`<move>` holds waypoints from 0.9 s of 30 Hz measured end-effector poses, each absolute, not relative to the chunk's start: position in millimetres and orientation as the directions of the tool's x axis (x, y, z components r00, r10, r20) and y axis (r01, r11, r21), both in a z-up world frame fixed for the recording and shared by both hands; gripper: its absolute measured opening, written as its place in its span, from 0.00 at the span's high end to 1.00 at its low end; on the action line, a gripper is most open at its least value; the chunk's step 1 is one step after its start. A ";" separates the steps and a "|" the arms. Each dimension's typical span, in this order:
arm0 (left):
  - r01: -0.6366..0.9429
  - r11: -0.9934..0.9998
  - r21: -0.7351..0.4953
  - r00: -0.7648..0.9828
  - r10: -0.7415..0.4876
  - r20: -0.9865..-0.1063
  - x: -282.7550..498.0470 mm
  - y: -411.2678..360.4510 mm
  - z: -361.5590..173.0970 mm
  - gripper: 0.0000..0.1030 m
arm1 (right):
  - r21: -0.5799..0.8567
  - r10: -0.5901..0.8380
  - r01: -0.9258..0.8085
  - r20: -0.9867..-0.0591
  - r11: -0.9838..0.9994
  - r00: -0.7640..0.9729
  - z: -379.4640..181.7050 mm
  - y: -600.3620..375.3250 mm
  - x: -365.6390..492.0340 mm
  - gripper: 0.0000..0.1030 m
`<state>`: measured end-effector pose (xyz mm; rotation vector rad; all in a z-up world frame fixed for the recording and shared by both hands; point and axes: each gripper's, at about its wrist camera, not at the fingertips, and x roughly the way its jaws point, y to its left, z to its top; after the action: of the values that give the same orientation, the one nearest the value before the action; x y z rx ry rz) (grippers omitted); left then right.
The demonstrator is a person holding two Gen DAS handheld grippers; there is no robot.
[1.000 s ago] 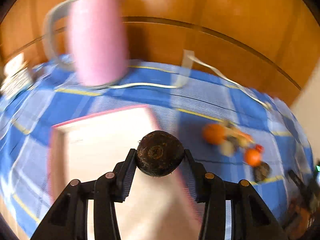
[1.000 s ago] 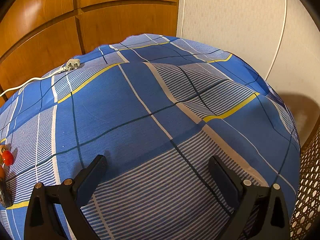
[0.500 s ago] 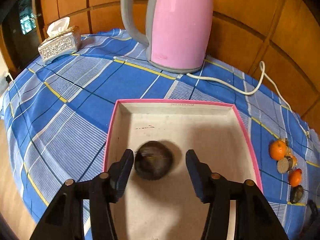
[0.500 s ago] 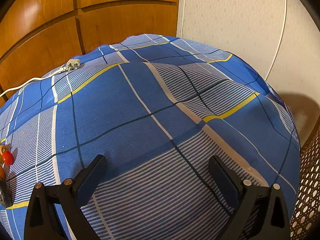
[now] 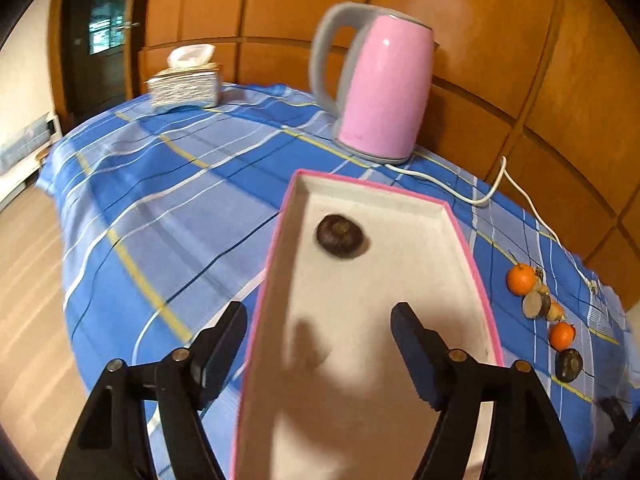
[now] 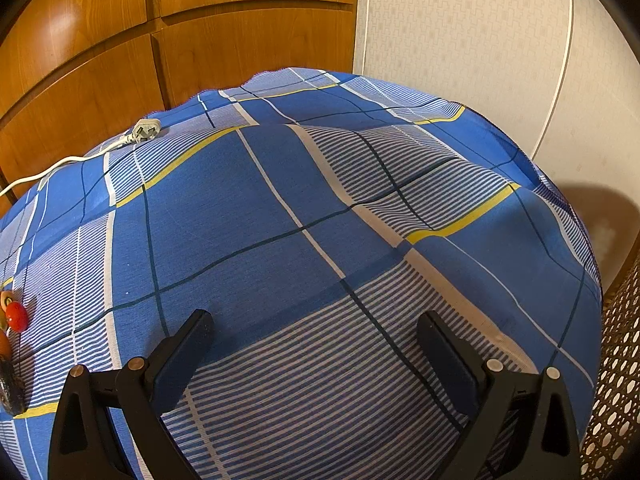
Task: Organize fruits
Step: 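Carry the dark fruit into the tray and open the left tool, then grasp the red cherry tomato with the right tool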
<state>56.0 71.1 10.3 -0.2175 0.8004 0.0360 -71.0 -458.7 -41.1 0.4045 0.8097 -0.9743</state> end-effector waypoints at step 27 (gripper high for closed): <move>-0.210 0.951 -0.228 0.687 -0.023 -0.727 -5.8 93.0 -32.6 0.10 | 0.109 -0.339 0.663 -0.791 0.741 0.509 -7.8 -420.8 -29.3 0.42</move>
<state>-5.8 93.0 -32.6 -0.3063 0.8104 0.1069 -29.3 -420.8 -7.8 0.4306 0.8381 -0.6259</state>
